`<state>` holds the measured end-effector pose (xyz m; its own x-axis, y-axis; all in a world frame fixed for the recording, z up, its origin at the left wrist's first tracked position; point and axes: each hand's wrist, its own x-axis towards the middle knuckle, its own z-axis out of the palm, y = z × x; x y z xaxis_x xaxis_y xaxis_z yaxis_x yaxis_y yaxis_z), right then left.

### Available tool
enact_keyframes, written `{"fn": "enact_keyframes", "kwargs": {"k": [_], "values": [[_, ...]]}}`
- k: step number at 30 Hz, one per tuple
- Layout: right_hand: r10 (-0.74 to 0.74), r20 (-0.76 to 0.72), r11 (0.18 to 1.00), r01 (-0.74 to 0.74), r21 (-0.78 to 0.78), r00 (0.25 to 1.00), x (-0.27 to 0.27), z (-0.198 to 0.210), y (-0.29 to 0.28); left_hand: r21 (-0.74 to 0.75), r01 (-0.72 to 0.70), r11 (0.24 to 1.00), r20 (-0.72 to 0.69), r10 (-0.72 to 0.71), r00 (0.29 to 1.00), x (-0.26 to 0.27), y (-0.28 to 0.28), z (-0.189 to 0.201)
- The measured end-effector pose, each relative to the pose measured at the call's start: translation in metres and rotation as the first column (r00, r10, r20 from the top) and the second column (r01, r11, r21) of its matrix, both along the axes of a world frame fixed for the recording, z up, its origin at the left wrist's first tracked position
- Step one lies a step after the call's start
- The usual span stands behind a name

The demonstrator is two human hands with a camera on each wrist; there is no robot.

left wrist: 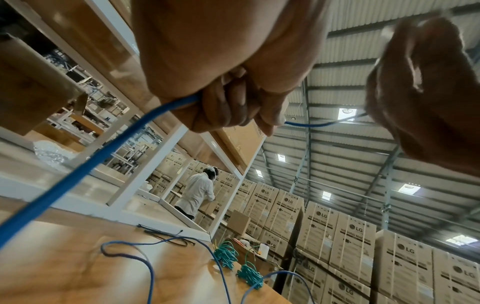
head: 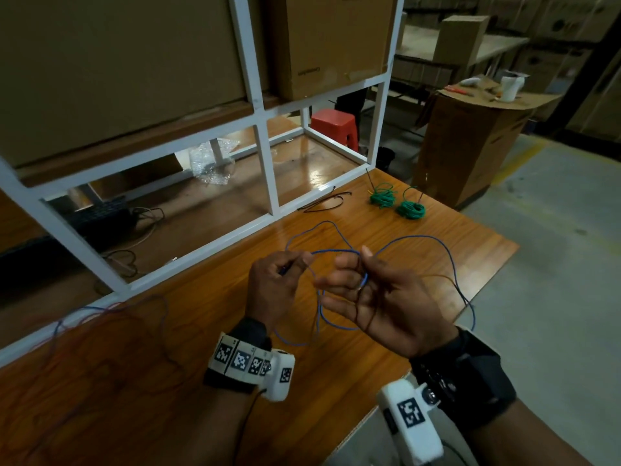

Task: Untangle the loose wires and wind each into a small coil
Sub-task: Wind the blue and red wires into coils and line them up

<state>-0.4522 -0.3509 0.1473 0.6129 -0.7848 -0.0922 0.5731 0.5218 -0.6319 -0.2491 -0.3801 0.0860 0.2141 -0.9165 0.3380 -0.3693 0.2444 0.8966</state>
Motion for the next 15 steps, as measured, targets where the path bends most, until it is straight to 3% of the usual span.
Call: {"fn": "enact_keyframes", "kwargs": {"k": [3, 6, 11, 15], "values": [[0.037, -0.021, 0.997, -0.038, -0.071, 0.999, -0.006, 0.001, -0.001, -0.039, 0.140, 0.989, -0.019, -0.141, 0.990, -0.003, -0.003, 0.006], [-0.048, 0.045, 0.992, 0.053, -0.111, 0.998, -0.005, 0.002, -0.007, 0.053, 0.211, 0.976, -0.063, -0.208, 0.976, -0.021, 0.000, 0.005], [-0.188, 0.059, 0.975, 0.193, -0.106, 0.980, -0.011, -0.003, -0.024, 0.110, 0.240, 0.965, -0.105, -0.228, 0.968, -0.037, 0.011, -0.007], [-0.282, -0.031, 0.947, 0.273, -0.168, 0.959, -0.007, -0.011, -0.030, 0.180, 0.234, 0.955, -0.101, -0.219, 0.970, -0.035, 0.018, -0.009]]}}
